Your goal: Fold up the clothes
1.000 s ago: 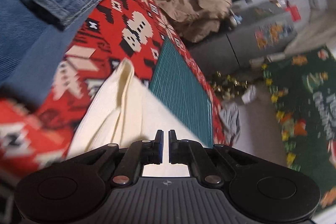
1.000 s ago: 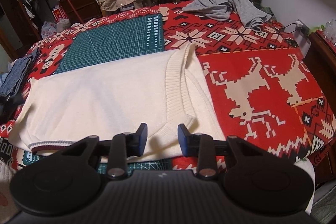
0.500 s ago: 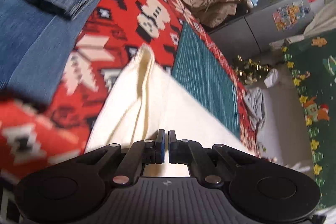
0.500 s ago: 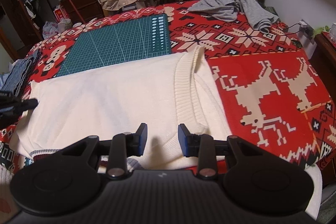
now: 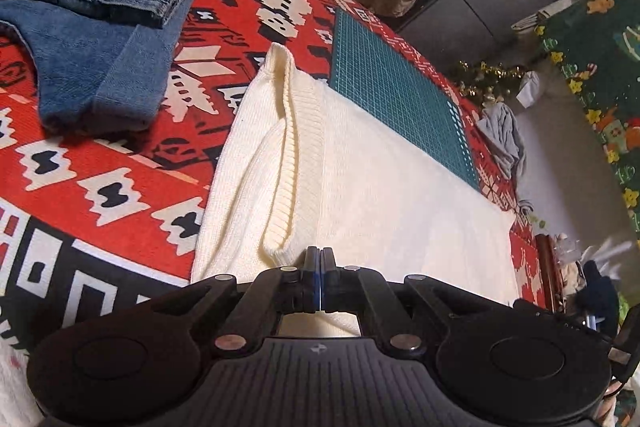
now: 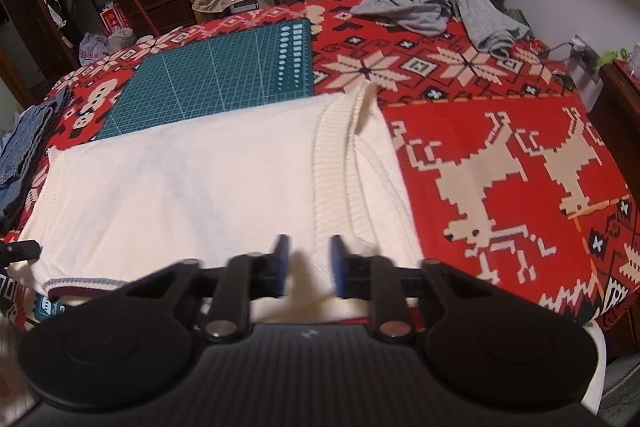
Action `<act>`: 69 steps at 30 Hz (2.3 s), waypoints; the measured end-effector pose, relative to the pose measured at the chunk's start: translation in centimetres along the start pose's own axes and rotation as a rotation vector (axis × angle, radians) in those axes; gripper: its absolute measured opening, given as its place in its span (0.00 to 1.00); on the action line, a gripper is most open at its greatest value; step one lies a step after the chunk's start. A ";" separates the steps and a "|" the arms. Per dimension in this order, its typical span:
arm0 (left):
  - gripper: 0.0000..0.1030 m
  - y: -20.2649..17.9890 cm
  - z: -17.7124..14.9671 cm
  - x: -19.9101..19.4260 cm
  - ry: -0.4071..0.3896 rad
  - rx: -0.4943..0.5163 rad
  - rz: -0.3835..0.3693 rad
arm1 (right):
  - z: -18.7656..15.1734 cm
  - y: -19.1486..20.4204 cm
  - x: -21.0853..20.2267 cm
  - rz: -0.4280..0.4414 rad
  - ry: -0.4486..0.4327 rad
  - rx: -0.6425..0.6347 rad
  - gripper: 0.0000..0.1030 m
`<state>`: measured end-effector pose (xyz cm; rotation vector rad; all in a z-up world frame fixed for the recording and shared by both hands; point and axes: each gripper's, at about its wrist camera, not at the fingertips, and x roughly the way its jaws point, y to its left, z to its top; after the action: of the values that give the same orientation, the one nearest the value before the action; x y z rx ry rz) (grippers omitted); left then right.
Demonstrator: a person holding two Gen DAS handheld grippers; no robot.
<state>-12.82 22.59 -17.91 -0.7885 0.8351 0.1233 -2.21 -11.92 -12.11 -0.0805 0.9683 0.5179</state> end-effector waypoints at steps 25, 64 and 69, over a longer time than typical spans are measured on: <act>0.01 -1.2 3.6 1.5 -0.058 -0.046 -0.120 | 3.2 -1.2 2.1 0.092 -0.001 0.044 0.02; 0.02 0.5 9.5 6.1 -0.057 -0.051 -0.112 | 11.0 -3.3 9.4 0.107 -0.074 0.154 0.05; 0.02 0.4 10.4 6.7 -0.055 -0.024 -0.076 | 11.7 -3.1 11.2 0.065 -0.044 0.122 0.00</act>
<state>-1.96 28.57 -18.64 -0.8348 0.7517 0.0878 13.19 -6.93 -14.87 0.0722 0.9599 0.5174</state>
